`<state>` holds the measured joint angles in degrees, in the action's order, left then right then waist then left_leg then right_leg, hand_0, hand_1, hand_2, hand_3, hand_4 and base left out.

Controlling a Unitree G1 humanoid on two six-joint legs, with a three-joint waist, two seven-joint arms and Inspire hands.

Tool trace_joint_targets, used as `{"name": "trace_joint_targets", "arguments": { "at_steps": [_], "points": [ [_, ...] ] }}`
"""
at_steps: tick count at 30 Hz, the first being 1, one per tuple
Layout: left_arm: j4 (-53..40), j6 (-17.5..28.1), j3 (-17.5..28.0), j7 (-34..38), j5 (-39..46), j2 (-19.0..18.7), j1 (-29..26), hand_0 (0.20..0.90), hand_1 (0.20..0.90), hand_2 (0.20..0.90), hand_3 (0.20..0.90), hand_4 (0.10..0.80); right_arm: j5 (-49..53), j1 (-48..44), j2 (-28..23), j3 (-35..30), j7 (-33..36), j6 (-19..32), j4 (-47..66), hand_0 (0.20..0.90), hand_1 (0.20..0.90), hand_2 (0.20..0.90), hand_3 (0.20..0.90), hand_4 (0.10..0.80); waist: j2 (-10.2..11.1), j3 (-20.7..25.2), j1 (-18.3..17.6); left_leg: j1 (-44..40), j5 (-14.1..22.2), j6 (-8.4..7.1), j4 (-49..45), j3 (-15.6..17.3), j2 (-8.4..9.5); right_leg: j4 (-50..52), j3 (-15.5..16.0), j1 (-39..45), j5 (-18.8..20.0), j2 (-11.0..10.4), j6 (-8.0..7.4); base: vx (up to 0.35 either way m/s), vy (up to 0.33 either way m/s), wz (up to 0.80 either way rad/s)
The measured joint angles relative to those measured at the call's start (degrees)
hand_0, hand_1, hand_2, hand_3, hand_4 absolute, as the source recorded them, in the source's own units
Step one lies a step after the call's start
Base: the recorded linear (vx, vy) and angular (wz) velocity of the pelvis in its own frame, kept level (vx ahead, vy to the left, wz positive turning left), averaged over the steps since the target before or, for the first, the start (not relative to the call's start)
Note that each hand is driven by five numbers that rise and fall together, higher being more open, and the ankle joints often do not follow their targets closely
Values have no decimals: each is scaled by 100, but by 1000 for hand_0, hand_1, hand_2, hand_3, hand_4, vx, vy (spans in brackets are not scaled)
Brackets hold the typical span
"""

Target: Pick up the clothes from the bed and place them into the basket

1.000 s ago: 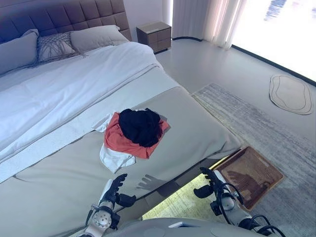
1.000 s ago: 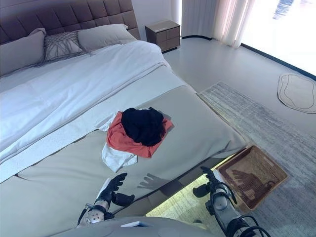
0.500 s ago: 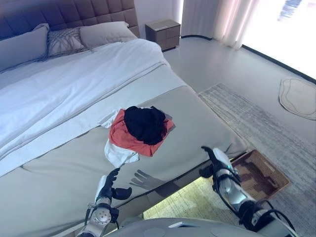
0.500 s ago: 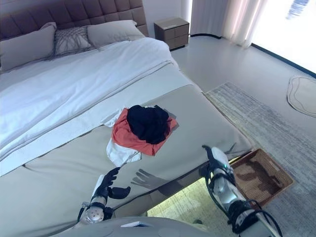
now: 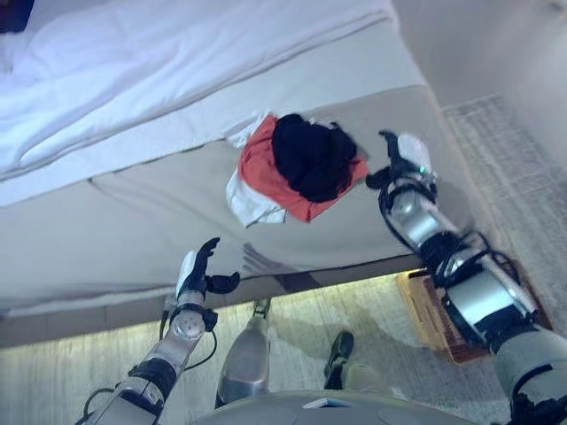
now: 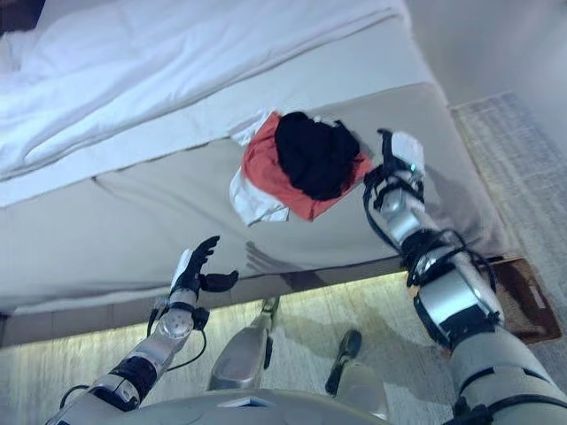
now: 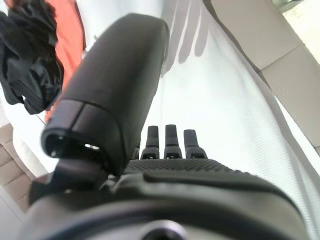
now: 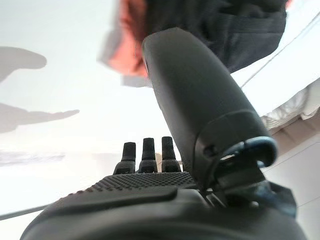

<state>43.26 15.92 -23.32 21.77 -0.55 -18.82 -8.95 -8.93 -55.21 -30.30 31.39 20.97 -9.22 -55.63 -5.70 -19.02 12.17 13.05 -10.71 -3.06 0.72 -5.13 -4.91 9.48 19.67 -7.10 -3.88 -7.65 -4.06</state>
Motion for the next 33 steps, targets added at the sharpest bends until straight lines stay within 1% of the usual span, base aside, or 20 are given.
{"name": "trace_joint_targets", "arguments": {
  "at_steps": [2,4,6,8,9,13,16,17,20,21,25,26,28,32,33],
  "points": [
    [-114,62,-8,59,42,-26,-42,900,900,900,900,800,-29,-173,-36,12,-8,-100,-6,900,900,900,900,800,-27,-217,50,113,0,-1,-132,-43,137,517,-3,-244,-239,-208,5,-8,79,23],
    [-207,82,-16,66,56,-76,-138,900,900,900,900,800,-78,-223,-61,66,-16,-199,-94,900,900,900,900,800,-19,-425,58,189,3,-2,-268,-146,331,1098,0,-432,-544,-495,29,21,67,43],
    [-209,114,-37,130,64,-151,-262,900,900,900,900,800,-139,-281,-60,133,-28,-241,-276,900,900,900,900,800,-20,-588,168,315,45,30,-453,-214,543,1584,-17,-630,-796,-734,23,47,63,40],
    [-354,191,-102,189,70,-313,-439,900,900,900,900,800,-139,-578,-68,247,-28,-315,-575,900,900,900,900,800,-15,-806,240,589,169,111,-834,-241,710,2086,-45,-901,-1012,-960,38,81,46,27],
    [-527,280,-113,237,86,-463,-516,900,900,900,900,800,-143,-796,-83,269,-27,-355,-639,900,900,900,900,800,-17,-1026,296,734,266,103,-1104,-240,793,2407,-131,-1079,-1127,-1066,64,52,81,19],
    [-799,309,-109,304,320,-579,-553,900,900,900,900,800,-314,-921,-96,338,-25,-528,-709,900,900,900,900,800,-24,-1122,446,1210,541,149,-1861,-258,966,3026,-225,-1465,-1373,-1270,115,43,48,13],
    [-1273,365,-94,316,550,-721,-406,900,900,900,900,800,-364,-1152,-131,391,-34,-692,-921,900,900,900,900,800,-31,-1131,496,1645,757,126,-2413,-307,1018,3428,-281,-1785,-1585,-1330,197,40,9,12],
    [-1360,433,-94,303,609,-743,-377,900,900,900,900,800,-364,-1248,-166,391,-36,-751,-960,900,900,900,900,800,-35,-1132,512,1801,791,137,-2532,-335,1031,3550,-298,-1922,-1630,-1333,190,26,-36,13],
    [-1725,466,-97,240,696,-844,-326,900,900,900,900,800,-362,-1531,-335,460,-57,-858,-1020,900,900,900,900,800,-39,-1133,557,2310,888,66,-2829,-432,1045,3880,-310,-2385,-1725,-1338,241,34,-22,16],
    [-1815,473,-96,197,744,-874,-303,900,900,900,900,800,-362,-1645,-385,465,-91,-866,-1114,900,900,900,900,800,-44,-1136,597,2525,897,71,-2984,-465,1059,4038,-328,-2583,-1754,-1352,284,34,-4,13],
    [-1862,517,-96,165,822,-918,-170,900,900,900,900,800,-356,-1808,-472,606,-193,-960,-1165,900,900,900,900,800,-52,-1140,635,2926,908,74,-3298,-527,1081,4323,-354,-2949,-1791,-1354,308,13,-10,4],
    [-1926,522,-95,163,845,-937,-151,900,900,900,900,800,-356,-1839,-488,606,-208,-960,-1163,900,900,900,900,800,-54,-1142,631,2983,925,76,-3351,-535,1080,4358,-363,-2993,-1809,-1355,339,0,0,0],
    [-2206,564,-94,149,914,-1030,10,900,900,900,900,800,-357,-1951,-592,614,-230,-983,-1165,900,900,900,900,800,-58,-1144,672,3264,944,67,-3550,-548,1099,4551,-405,-3265,-1831,-1353,343,4,-32,3],
    [-2395,566,-88,147,962,-1161,53,900,900,900,900,800,-347,-2096,-689,623,-257,-1009,-1179,900,900,900,900,800,-60,-1145,702,3543,945,66,-3744,-567,1118,4756,-479,-3545,-1840,-1349,356,5,-24,3],
    [-2429,567,-84,147,963,-1176,70,900,900,900,900,800,-344,-2113,-698,646,-261,-1010,-1183,559,559,559,502,402,-60,-1145,701,3562,945,66,-3753,-567,1121,4771,-484,-3569,-1840,-1348,356,0,0,0]
  ]
}}
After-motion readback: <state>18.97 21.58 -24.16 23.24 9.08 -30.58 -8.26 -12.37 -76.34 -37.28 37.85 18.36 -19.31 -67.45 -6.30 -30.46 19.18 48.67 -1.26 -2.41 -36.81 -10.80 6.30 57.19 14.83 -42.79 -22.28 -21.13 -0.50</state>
